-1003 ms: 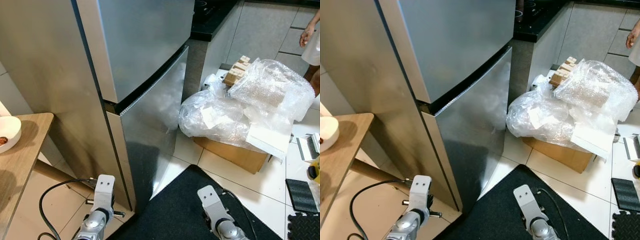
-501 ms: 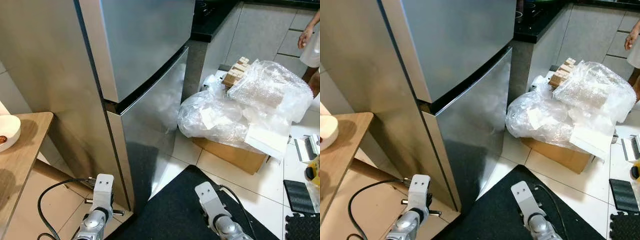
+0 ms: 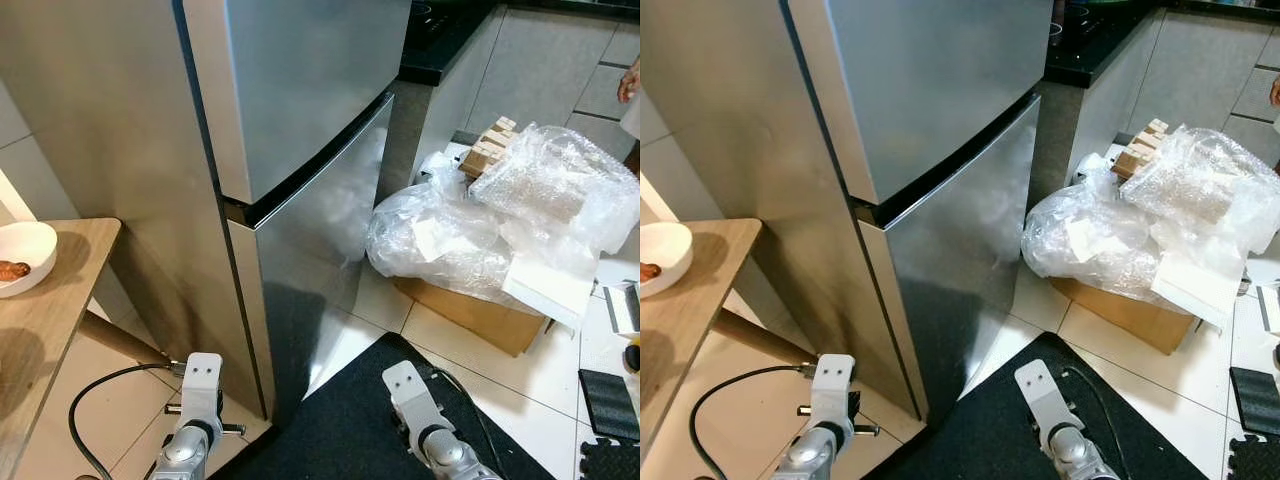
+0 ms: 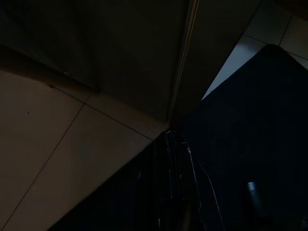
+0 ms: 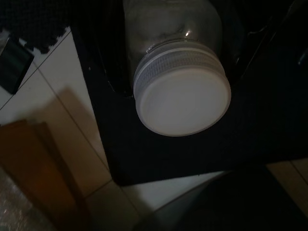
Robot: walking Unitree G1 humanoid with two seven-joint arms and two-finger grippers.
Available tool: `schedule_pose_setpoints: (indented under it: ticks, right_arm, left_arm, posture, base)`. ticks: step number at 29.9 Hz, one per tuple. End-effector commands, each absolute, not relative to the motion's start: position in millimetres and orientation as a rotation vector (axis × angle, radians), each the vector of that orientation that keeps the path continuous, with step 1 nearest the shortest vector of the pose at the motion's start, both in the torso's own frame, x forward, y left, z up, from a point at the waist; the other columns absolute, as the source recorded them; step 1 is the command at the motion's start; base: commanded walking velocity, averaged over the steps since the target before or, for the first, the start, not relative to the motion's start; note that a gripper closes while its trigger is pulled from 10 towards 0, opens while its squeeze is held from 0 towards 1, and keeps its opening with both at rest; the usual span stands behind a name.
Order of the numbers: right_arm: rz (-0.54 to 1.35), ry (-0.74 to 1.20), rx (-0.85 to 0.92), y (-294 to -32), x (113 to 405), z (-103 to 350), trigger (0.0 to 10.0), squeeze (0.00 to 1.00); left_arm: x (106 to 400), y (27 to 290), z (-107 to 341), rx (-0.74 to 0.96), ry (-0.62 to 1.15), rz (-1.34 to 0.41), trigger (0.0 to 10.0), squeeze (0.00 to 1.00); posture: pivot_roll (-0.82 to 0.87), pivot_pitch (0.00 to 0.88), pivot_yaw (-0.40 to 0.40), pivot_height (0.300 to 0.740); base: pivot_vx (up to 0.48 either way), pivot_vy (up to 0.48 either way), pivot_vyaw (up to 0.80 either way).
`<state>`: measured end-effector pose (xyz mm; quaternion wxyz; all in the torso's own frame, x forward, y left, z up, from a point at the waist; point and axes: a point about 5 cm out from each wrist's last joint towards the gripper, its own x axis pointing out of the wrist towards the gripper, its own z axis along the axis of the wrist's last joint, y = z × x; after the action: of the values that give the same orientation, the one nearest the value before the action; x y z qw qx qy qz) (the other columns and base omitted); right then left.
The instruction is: Restocking fridge
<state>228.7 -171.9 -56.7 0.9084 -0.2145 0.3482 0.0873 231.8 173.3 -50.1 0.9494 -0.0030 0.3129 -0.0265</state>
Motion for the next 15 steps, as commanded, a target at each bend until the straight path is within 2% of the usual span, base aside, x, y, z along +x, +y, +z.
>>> schedule_pose_setpoints:
  ticks: [1,15]
  right_arm:
    - [0.167,0.727,-0.437,-173.5,224.6,-59.1,10.0,0.0]
    - [0.152,0.731,-0.426,-173.8,221.4,-60.8,10.0,0.0]
  left_arm:
    - [233.9,173.2,-48.9,-0.013,0.634,-0.053,10.0,0.0]
    - [234.0,171.6,-49.3,-0.005,0.642,-0.07,10.0,0.0]
  posture:
    - [-0.08,0.037,0.041,0.74]
    - [-0.08,0.04,0.051,0.74]
  base:
    - [-0.247,0.0,0.0]
    - [-0.283,0.0,0.0]
